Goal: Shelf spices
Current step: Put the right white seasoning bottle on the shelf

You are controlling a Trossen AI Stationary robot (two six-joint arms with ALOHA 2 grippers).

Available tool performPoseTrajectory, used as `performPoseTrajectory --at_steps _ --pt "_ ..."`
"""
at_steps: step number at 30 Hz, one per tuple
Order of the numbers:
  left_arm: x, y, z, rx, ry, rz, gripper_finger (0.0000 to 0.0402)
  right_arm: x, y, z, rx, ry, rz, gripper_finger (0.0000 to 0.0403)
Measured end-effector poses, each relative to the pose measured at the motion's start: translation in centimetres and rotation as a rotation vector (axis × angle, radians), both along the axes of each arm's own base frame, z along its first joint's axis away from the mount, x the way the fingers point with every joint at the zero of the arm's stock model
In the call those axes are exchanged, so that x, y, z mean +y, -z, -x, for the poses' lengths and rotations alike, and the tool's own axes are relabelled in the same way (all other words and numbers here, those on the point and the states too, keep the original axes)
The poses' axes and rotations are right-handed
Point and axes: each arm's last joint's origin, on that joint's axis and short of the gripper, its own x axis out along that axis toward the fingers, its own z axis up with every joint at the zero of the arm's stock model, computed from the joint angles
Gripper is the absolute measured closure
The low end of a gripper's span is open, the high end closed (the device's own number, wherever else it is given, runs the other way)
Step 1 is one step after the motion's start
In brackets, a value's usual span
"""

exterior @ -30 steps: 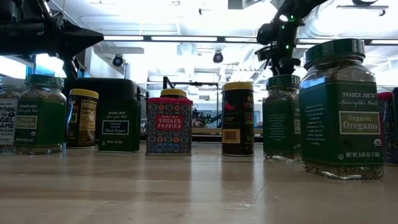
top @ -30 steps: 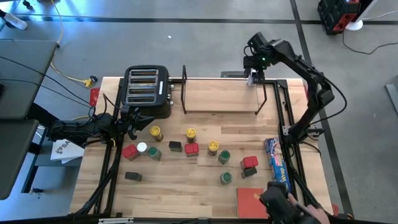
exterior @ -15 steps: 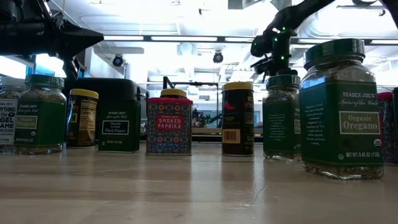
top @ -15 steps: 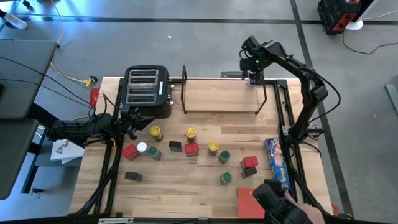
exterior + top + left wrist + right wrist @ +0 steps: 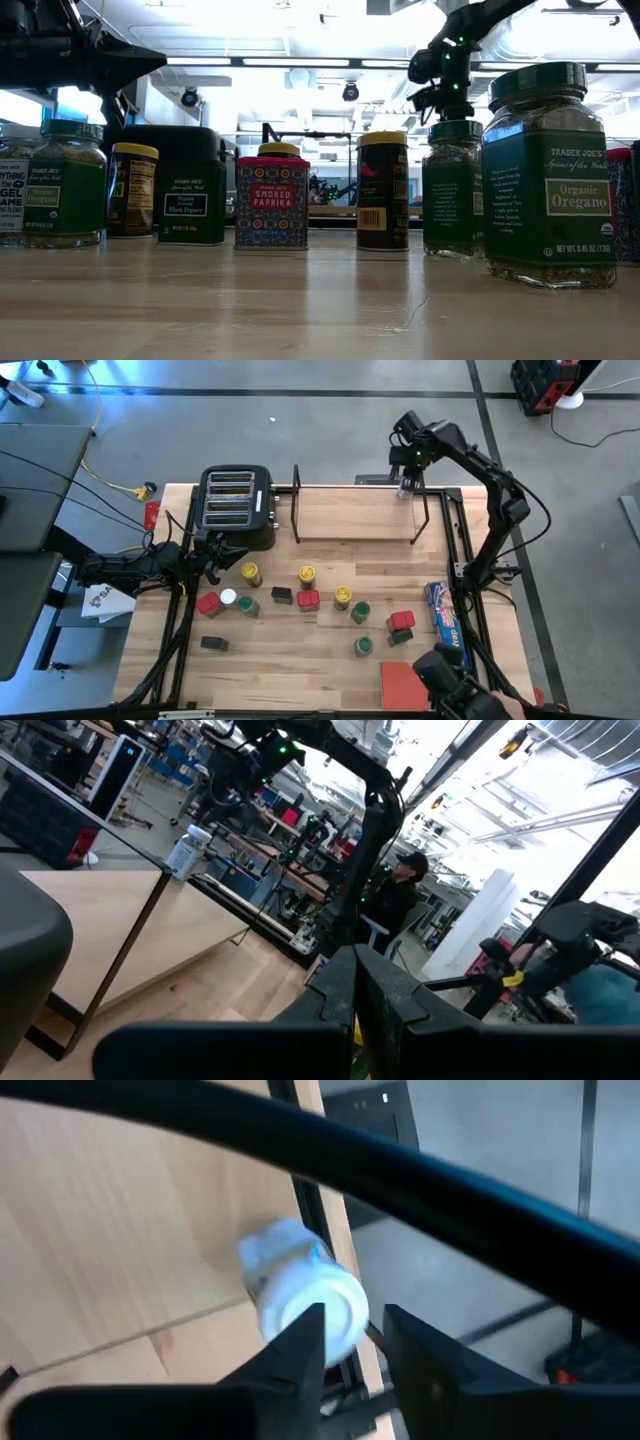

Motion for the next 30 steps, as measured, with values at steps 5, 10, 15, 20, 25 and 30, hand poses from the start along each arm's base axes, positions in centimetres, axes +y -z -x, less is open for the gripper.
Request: performPoseTrajectory --at_steps 5,10,15,20,25,30 --pt "0.0 0.0 0.0 0.0 0.0 0.0 0.04 -0.4 0.5 0.2 0.006 0.015 -0.007 0.0375" --pt "0.0 0.0 0.0 0.0 0.0 0.0 0.04 -0.1 1.2 0.3 0.024 0.02 -0.037 0.0397" --pt "0.0 0.0 0.0 0.0 0.0 0.0 0.04 -0.1 1.6 0.3 0.011 0.031 -0.058 0.0402" --pt "0.0 0.0 0.0 -0.001 0.001 0.001 0.04 0.0 1.6 0.3 -0.007 0.041 -0.069 0.0402" --pt "0.0 0.0 0.0 0.0 0.003 0.002 0.04 0.0 1.6 0.2 -0.045 0.069 -0.09 0.0402" --pt "0.0 0.0 0.0 0.0 0.005 0.002 0.04 0.0 1.6 0.2 -0.048 0.073 -0.092 0.0403"
